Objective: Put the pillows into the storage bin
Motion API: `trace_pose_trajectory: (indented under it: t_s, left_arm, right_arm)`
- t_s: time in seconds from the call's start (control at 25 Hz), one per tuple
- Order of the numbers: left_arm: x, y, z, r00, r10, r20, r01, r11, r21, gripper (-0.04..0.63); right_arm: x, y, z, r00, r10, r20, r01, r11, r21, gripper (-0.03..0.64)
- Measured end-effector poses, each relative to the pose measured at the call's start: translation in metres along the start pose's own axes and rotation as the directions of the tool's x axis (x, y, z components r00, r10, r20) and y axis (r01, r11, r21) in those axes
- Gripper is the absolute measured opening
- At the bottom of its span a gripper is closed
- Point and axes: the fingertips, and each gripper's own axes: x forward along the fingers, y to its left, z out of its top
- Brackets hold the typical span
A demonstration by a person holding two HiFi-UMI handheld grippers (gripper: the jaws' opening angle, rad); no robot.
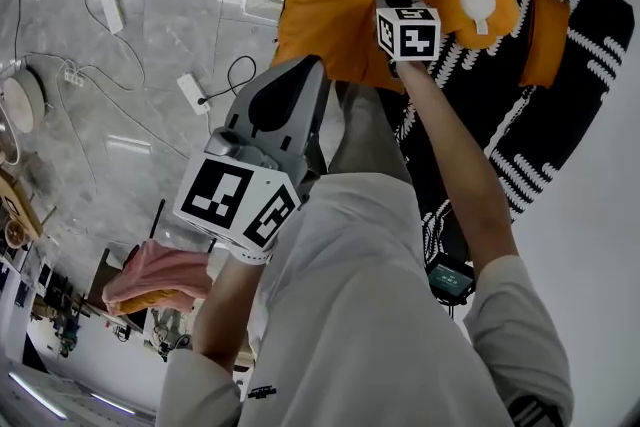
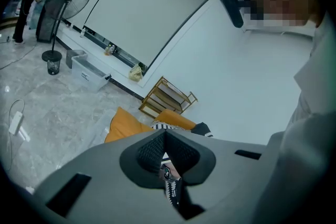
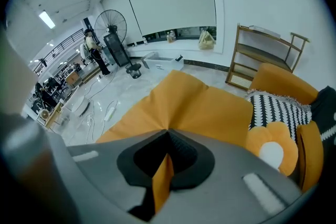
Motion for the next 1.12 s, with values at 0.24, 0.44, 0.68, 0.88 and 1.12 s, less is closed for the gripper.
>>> trace_pose_trajectory:
  t_s: [0.24, 0.44, 0.68, 0.88, 1.12]
  left_arm:
    - [-0.017, 0.036, 0.009, 0.999, 0.033, 0.022, -0.032, 0.999, -0.027, 0.008]
    - [-0.028, 0.054, 0.009, 0.999, 0.038, 0.031, -0.037, 0.998, -0.052, 0.008]
    - [-0.023, 0.054, 0.006, 1.0, 0.028, 0.01, -0.027, 0.998, -0.053, 0.008]
    - [-0.009, 0.045, 0.006, 1.0, 0.015, -0.006, -0.015, 0.999, -0.042, 0.008]
    - [0.028, 0.001, 0.003, 1.0, -0.016, -0.023, 0.016, 1.0, -0.018, 0.008]
  right_arm:
    - [0.042, 0.009, 0.018, 1.0, -0.019, -0.005, 0.019, 1.0, -0.013, 0.011]
    - [0.05, 0.022, 0.042, 0.999, -0.049, 0.021, 0.051, 0.993, -0.109, 0.011]
    - [0.041, 0.013, 0.034, 0.998, -0.058, 0.022, 0.06, 0.997, -0.058, 0.011]
    - [0.027, 0.001, 0.005, 0.998, -0.057, -0.003, 0.057, 0.998, -0.015, 0.012]
    - [-0.009, -0.051, -0.022, 0.997, -0.075, 0.017, 0.074, 0.996, 0.044, 0.02]
